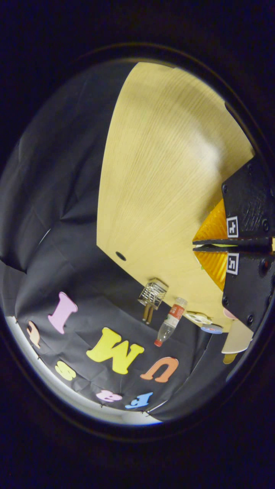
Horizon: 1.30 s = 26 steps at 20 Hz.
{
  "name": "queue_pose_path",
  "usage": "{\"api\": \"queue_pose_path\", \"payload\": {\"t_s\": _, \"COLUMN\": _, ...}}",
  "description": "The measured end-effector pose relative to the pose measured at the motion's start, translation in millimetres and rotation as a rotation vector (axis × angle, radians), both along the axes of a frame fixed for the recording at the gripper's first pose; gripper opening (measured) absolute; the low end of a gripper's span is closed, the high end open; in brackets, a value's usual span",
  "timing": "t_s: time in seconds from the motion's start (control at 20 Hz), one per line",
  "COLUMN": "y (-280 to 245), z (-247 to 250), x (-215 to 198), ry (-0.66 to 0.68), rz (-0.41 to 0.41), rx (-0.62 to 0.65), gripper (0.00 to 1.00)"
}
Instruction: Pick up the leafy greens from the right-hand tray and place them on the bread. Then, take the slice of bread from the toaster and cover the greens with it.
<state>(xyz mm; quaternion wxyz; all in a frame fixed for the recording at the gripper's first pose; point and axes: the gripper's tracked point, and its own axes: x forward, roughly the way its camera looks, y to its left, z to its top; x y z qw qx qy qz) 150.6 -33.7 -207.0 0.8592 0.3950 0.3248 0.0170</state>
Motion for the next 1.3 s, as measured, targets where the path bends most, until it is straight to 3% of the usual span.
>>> {"api": "queue_pose_path", "payload": {"t_s": 0.65, "y": 89, "z": 112, "x": -16, "ry": -0.195, "rz": 0.088, "rx": 0.01, "gripper": 0.0}}
{"api": "queue_pose_path", "payload": {"t_s": 1.0, "y": 212, "z": 140, "x": -32, "ry": -0.254, "rz": 0.239, "rx": 0.014, "gripper": 0.0}}
{"api": "queue_pose_path", "payload": {"t_s": 1.3, "y": 315, "z": 125, "x": -43, "ry": -0.256, "rz": 0.348, "rx": 0.05, "gripper": 0.0}}
